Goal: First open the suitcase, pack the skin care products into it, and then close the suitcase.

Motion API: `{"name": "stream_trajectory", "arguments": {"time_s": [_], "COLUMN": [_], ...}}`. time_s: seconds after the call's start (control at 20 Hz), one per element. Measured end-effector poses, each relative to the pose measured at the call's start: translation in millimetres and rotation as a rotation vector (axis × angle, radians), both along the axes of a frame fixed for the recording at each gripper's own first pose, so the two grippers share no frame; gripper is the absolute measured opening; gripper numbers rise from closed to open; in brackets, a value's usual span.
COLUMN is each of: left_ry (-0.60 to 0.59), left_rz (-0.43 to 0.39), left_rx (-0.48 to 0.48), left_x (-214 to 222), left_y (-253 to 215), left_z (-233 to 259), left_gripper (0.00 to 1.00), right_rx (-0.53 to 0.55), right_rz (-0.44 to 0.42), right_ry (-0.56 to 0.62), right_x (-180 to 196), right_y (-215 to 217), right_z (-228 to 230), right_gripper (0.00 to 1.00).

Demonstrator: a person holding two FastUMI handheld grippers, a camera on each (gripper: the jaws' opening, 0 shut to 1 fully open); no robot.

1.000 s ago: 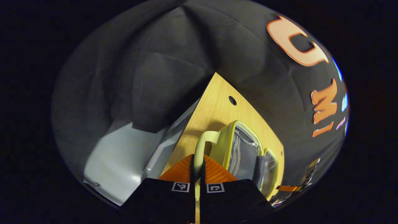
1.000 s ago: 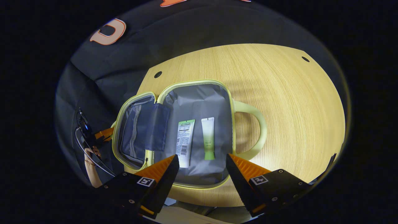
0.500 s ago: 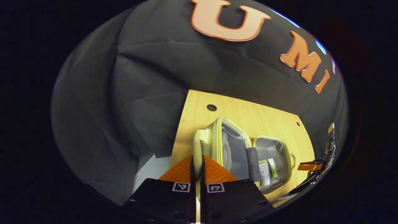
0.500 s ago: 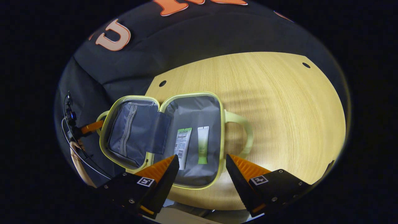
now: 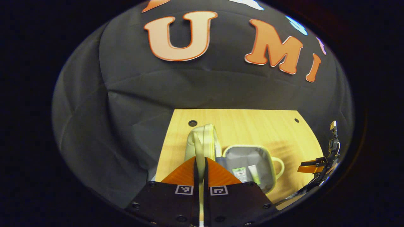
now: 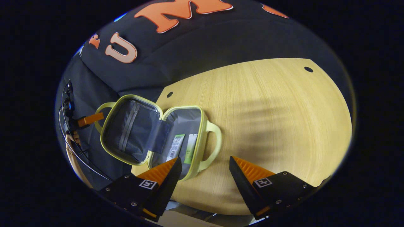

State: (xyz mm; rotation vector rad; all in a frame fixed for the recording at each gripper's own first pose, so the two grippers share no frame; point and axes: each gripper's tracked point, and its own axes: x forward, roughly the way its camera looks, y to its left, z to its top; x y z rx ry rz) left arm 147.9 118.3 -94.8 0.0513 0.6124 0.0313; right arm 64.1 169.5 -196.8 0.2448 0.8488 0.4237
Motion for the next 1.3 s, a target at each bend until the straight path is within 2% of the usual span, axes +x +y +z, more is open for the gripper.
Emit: {"name": "stream_trajectory", "arguments": {"time_s": [0.4,0.6,0.8,0.9,1.15,1.3], "left_ry": [0.002,0.05,0.147,0.193,0.323,0.331], "left_rz": [-0.061,-0.135,-0.188,-0.198,-0.184,-0.184], "left_rx": [-0.048,-0.107,-0.12,-0.116,-0.145,-0.07], "left_x": [5,12,33,39,44,51], "left_y": [-139,-218,-300,-323,-331,-328], "left_z": [-17,-56,-129,-166,-235,-245], "left_gripper": [0.06,0.05,0.05,0.05,0.06,0.06], "right_rx": [-0.014,-0.019,-0.053,-0.061,-0.105,-0.115], "right_rz": [-0.031,-0.081,-0.14,-0.163,-0.179,-0.17], "right_ry": [-0.059,-0.062,-0.08,-0.096,-0.132,-0.156], "right_x": [-6,-13,-14,-13,-7,-3], "right_y": [-103,-147,-188,-203,-223,-222], "right_z": [13,12,12,17,29,40], "right_gripper": [0.96,0.96,0.96,0.96,0.96,0.96]}}
